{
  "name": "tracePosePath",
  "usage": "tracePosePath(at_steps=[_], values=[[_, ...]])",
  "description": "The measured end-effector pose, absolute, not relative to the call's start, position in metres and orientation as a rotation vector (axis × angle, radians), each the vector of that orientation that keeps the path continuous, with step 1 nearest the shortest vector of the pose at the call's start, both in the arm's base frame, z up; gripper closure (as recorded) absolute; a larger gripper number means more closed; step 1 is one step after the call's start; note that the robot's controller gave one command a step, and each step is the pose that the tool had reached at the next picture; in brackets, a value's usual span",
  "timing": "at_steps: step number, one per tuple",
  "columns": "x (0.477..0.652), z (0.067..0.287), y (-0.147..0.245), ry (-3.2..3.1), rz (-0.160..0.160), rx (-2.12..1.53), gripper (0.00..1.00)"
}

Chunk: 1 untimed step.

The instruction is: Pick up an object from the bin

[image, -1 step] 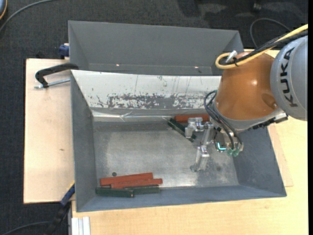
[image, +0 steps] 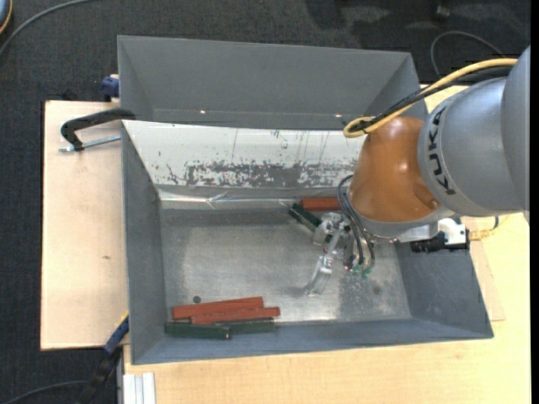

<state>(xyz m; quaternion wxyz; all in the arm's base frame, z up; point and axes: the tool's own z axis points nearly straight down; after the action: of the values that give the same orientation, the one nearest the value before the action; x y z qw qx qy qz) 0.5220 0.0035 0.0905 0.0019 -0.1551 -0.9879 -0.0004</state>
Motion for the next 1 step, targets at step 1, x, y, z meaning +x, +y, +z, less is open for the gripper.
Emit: tracePosePath(at_steps=[1], values=[[0.5498, 0.1369, -0.0690, -3.147, 0.002, -0.143, 0.00]])
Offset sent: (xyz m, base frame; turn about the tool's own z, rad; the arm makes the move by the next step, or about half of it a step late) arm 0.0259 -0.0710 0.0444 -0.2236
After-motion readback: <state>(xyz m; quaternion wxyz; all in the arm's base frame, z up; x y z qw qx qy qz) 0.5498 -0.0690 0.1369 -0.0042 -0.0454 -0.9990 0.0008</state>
